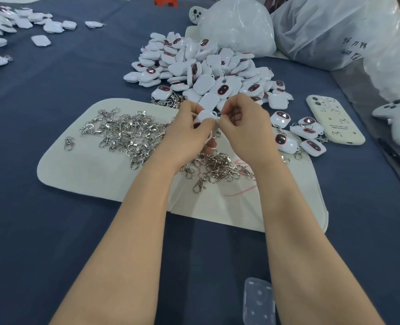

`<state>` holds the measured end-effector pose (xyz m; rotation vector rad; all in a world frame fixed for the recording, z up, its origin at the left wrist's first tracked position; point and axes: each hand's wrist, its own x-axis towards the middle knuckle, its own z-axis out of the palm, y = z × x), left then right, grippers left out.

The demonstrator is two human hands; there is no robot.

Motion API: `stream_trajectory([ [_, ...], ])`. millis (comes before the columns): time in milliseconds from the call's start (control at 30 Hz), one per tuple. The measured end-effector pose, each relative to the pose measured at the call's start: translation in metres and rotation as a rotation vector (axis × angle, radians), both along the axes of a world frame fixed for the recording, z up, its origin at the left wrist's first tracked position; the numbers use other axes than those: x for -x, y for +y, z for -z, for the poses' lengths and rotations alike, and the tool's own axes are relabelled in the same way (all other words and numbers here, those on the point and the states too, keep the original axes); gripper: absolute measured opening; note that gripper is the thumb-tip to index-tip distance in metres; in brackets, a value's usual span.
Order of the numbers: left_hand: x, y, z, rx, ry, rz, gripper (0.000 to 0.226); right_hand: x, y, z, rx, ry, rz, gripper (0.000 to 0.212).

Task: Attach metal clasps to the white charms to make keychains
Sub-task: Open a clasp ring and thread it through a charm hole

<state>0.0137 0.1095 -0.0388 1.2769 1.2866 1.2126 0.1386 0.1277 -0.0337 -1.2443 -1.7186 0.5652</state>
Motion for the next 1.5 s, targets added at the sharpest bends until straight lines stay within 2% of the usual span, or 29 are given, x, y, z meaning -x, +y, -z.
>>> stream_trajectory([
  [300, 0.004, 0.0, 0.0, -0.005, 0.105, -0.017, 0.015, 0.003, -0.001, 0.004, 0.006, -0.04, -0.01, 0.011],
  [767, 0.007, 0.001, 0.002, 0.007, 0.275, -0.045, 0.016, 0.006, -0.003, 0.001, 0.021, -0.299, -0.043, 0.015],
  [900, 0.005, 0.0, 0.0, 0.028, 0.271, -0.049, 0.009, 0.005, -0.003, -0.005, 0.012, -0.35, -0.042, 0.018],
  [1000, 0.004, 0.0, -0.003, 0.055, 0.159, -0.058, 0.008, 0.005, -0.003, -0.011, -0.018, -0.306, -0.047, 0.019],
  [1100, 0.003, -0.002, -0.006, 0.106, -0.021, -0.071, 0.007, 0.007, -0.007, -0.012, 0.009, -0.175, -0.053, 0.019],
  [1167, 0.003, -0.003, -0.009, 0.14, -0.152, -0.067, 0.005, 0.008, -0.008, -0.011, 0.051, -0.003, -0.045, 0.018],
  [1300, 0.005, -0.005, -0.017, 0.184, -0.543, 0.042, 0.005, 0.011, -0.008, -0.006, 0.206, 0.371, -0.065, 0.008],
  [1400, 0.006, -0.005, -0.019, 0.236, -0.703, 0.091, 0.009, 0.016, -0.008, -0.003, 0.165, 0.403, -0.022, 0.006],
  [1500, 0.007, -0.004, -0.02, 0.301, -0.828, 0.112, 0.013, 0.016, -0.007, -0.003, 0.027, 0.252, -0.018, 0.007],
])
